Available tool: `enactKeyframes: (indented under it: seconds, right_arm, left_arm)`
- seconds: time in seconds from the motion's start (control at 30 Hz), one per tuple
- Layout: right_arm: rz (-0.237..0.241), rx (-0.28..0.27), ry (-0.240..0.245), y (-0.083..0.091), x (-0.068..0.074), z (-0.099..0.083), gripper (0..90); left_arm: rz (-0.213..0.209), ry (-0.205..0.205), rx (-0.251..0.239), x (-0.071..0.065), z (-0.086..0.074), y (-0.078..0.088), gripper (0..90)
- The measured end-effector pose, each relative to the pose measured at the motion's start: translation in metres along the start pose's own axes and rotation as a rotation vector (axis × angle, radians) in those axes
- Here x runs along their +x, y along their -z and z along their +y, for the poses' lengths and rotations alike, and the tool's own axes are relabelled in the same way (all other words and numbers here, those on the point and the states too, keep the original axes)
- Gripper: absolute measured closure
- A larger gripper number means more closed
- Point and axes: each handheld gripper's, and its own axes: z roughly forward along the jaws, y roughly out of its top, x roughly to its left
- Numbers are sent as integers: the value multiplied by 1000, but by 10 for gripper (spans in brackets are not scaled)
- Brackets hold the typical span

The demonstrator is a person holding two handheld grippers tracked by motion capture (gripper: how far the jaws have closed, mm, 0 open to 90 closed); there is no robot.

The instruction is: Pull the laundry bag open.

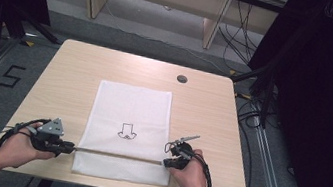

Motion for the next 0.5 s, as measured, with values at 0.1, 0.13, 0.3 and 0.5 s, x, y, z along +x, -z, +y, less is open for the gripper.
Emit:
enactKeyframes:
  seconds: [0.1,0.13,0.3,0.5]
  right_arm:
    - [-2,10,-20,2,0,1,824]
    - [-7,-52,-12,9,1,1,781]
    - [-29,-152,-21,23,-1,-1,708]
    - [-38,-187,-44,25,-6,-4,675]
  left_arm:
    - [5,10,-9,0,-1,1,765]
    - [-1,12,-23,-1,-1,3,727]
    - [62,87,-201,6,-1,16,529]
    - [113,97,-245,12,0,19,455]
